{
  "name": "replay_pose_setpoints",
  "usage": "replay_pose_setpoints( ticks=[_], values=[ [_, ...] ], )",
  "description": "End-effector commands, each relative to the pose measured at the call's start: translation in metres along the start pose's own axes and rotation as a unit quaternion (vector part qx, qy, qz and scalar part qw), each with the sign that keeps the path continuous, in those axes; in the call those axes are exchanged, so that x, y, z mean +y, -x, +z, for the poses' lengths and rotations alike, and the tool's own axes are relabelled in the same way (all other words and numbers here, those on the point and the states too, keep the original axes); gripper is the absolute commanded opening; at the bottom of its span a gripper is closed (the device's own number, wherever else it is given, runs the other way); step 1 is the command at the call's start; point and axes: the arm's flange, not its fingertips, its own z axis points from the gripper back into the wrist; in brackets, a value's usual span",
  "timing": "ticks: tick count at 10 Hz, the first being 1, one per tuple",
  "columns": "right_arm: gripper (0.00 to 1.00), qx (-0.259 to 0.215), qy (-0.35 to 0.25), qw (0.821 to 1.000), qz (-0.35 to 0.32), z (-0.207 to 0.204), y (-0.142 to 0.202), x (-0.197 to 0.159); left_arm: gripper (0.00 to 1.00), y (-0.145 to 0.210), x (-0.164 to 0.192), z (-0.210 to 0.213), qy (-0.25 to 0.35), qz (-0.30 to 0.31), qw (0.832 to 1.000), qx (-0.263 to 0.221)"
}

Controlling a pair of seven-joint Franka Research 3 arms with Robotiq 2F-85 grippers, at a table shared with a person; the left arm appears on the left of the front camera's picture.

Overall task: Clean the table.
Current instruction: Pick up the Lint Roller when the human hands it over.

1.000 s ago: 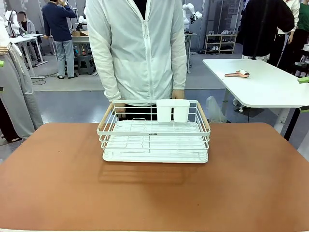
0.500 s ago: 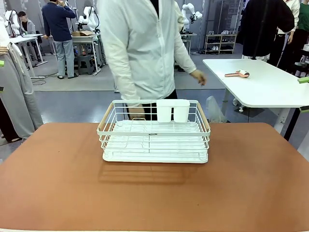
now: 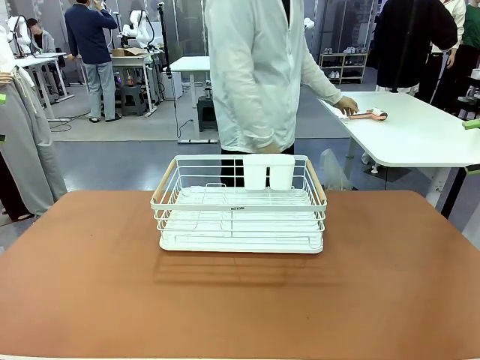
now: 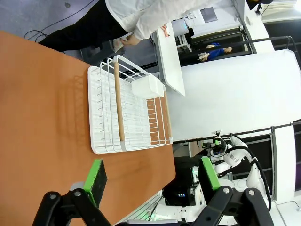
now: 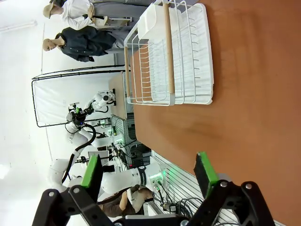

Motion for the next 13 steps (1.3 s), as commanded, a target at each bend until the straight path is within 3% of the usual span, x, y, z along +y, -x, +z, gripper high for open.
replay_pose_setpoints(
  ticks=[1,2,3,5,8,13],
  values=[
    [1.00,0.000,0.000,1.000,0.000,0.000,0.000,0.000,1.00,0.000,0.000,0.000,0.000,0.000,1.000,0.000],
    [1.00,0.017,-0.038,0.999,-0.025,0.033,-0.013,0.003,1.00,-0.023,-0.013,0.022,0.008,0.043,0.999,0.006],
    [1.00,0.009,-0.036,0.999,-0.028,0.042,-0.015,-0.005,1.00,-0.027,-0.011,0.031,-0.006,0.032,0.999,0.007],
    [1.00,0.004,-0.053,0.998,-0.031,0.047,-0.015,-0.010,1.00,-0.030,-0.010,0.039,0.027,0.060,0.998,0.004],
    [1.00,-0.007,-0.050,0.998,-0.033,0.048,-0.017,-0.012,1.00,-0.040,-0.007,0.051,0.025,0.055,0.998,-0.024],
    [1.00,0.000,-0.045,0.999,-0.029,0.049,-0.014,-0.016,1.00,-0.034,-0.006,0.047,0.010,0.050,0.999,-0.018]
  ],
)
